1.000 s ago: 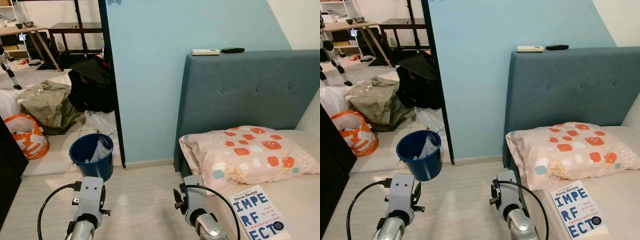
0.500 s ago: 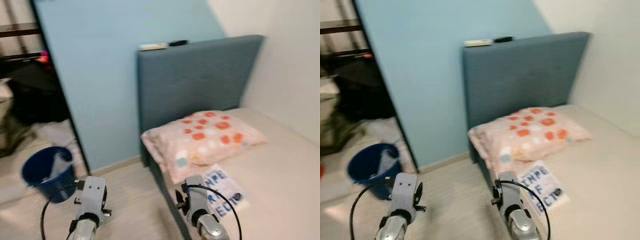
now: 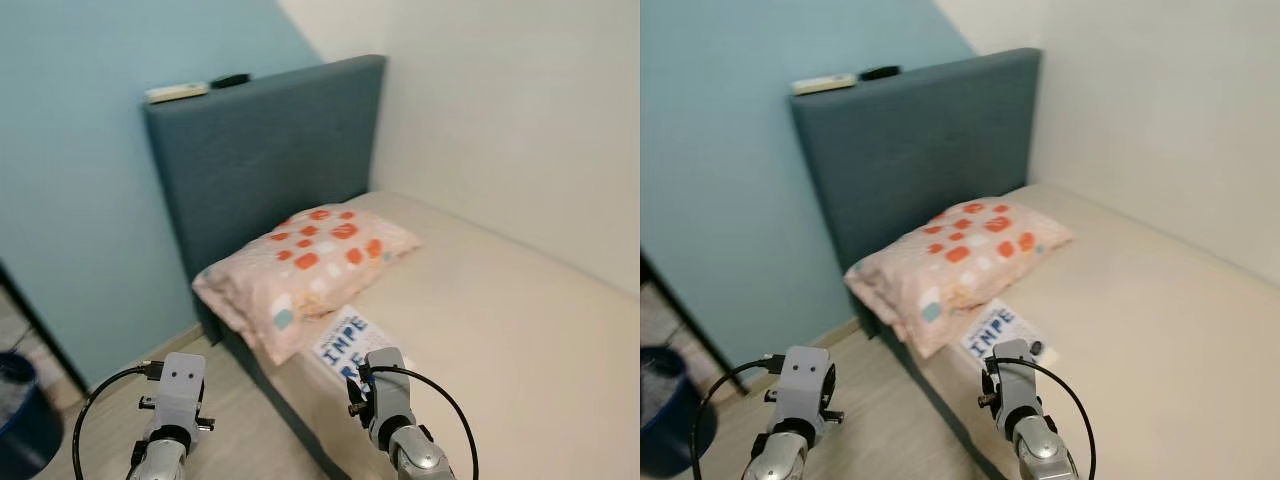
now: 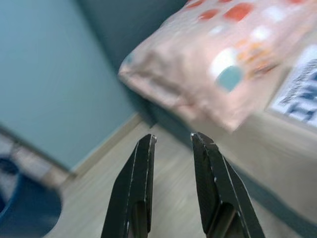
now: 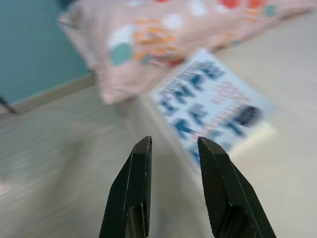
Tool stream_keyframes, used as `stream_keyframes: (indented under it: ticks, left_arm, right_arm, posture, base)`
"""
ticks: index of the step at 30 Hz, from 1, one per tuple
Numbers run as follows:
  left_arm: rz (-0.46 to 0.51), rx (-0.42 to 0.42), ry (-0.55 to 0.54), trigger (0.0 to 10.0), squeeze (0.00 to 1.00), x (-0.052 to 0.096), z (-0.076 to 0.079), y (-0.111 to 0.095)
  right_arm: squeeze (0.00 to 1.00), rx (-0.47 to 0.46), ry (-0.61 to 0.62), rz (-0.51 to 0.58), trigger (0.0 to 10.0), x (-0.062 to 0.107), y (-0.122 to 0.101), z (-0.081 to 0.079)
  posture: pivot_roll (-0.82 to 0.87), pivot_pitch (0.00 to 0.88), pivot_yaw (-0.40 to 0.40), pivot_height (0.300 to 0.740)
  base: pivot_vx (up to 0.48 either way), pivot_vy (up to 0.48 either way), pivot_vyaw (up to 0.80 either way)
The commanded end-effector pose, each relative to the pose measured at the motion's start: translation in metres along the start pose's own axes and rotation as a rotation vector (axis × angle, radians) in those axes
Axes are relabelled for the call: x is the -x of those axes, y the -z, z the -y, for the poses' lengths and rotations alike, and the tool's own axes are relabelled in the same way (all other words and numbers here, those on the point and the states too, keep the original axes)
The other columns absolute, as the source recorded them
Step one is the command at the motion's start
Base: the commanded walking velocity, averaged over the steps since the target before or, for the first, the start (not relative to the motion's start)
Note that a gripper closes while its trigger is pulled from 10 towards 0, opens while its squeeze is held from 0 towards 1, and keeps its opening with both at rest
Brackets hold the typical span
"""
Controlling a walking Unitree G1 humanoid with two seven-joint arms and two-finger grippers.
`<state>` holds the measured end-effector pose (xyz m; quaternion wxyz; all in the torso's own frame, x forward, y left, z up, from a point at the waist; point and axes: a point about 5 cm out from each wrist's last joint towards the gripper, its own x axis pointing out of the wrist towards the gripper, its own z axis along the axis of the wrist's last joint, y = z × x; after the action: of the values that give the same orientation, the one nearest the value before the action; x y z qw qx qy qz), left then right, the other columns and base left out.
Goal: Clean up the room
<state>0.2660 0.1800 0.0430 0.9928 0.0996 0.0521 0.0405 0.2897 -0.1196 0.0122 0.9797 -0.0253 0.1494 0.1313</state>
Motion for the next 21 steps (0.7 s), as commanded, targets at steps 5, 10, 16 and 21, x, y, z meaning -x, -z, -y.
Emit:
stream_keyframes:
  ticks: [5, 10, 16, 21]
  left_arm:
    - [-0.04, -0.015, 0.007, 10.0, 0.0, 0.0029, -0.0025, 0.0112]
    - [-0.047, -0.009, 0.013, 10.0, 0.0, 0.0032, -0.0031, 0.0123]
    - [-0.042, -0.012, 0.01, 10.0, 0.0, 0.0021, -0.0036, 0.0112]
    - [-0.042, -0.014, 0.008, 10.0, 0.0, 0.0, -0.0052, 0.0115]
  right_arm:
    - [0.0, -0.022, 0.017, -0.019, 10.0, 0.0021, 0.0047, 0.0025]
    - [0.0, -0.026, 0.044, -0.026, 10.0, 0.0044, 0.0077, 0.0074]
    - [0.0, -0.032, 0.05, -0.029, 10.0, 0.005, 0.0085, 0.0084]
    - [0.0, -0.033, 0.049, -0.032, 10.0, 0.0051, 0.0091, 0.0073]
  posture:
    - [-0.01, 0.087, -0.009, 0.74]
    - [-0.02, 0.086, -0.006, 0.74]
    - [-0.02, 0.086, -0.006, 0.74]
    - [-0.02, 0.08, -0.005, 0.74]
  base:
    - [0.0, 0.0, -0.8]
    - [0.0, 0.0, -0.8]
    - [0.0, 0.0, -0.8]
    - [0.0, 0.0, -0.8]
